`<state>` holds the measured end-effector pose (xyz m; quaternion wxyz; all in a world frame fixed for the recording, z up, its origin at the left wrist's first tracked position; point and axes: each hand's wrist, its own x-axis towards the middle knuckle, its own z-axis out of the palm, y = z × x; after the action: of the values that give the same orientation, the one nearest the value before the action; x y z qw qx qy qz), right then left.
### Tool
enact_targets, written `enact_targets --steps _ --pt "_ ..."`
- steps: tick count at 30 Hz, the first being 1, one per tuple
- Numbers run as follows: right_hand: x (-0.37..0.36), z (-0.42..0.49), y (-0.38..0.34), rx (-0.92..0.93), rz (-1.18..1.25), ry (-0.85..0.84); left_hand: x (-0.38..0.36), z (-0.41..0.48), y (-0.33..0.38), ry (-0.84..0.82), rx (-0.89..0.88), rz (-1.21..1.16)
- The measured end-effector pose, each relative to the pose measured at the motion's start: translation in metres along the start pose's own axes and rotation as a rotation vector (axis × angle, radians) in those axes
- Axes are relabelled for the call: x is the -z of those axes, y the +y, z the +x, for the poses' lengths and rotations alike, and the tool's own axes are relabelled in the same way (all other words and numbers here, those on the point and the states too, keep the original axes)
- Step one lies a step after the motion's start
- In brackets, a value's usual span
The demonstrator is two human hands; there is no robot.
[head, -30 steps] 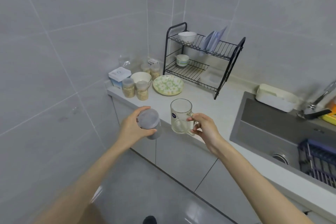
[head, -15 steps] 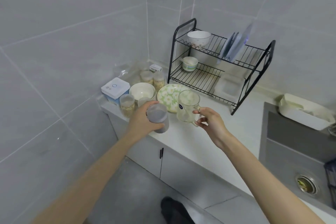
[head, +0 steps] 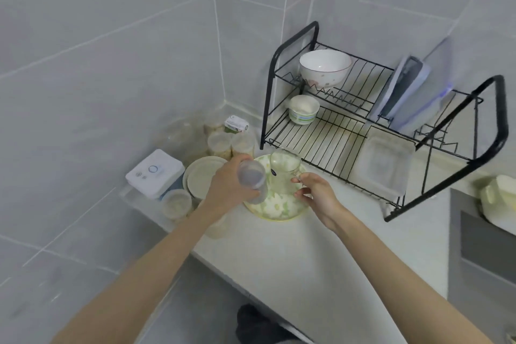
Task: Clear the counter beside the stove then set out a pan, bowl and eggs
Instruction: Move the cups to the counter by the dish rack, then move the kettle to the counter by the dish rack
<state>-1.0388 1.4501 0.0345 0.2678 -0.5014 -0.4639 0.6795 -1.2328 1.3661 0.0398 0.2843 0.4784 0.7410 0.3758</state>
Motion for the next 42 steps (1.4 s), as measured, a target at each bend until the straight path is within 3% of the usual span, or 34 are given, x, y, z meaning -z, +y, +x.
enact_targets --steps 10,26,31,42 --pt "0.007 0.046 0.004 -0.064 -0.024 0.001 -0.023 0.051 -0.015 -0.107 0.032 0.082" --pt "0.018 0.046 0.004 -0.101 -0.035 0.001 -0.041 0.052 -0.015 -0.16 0.026 0.139" --pt "0.023 0.018 -0.002 -0.008 -0.115 0.119 -0.035 0.035 -0.003 -0.157 0.005 0.126" --pt "0.031 -0.117 0.005 0.229 -0.225 0.243 -0.012 -0.082 0.051 -0.088 -0.277 0.011"
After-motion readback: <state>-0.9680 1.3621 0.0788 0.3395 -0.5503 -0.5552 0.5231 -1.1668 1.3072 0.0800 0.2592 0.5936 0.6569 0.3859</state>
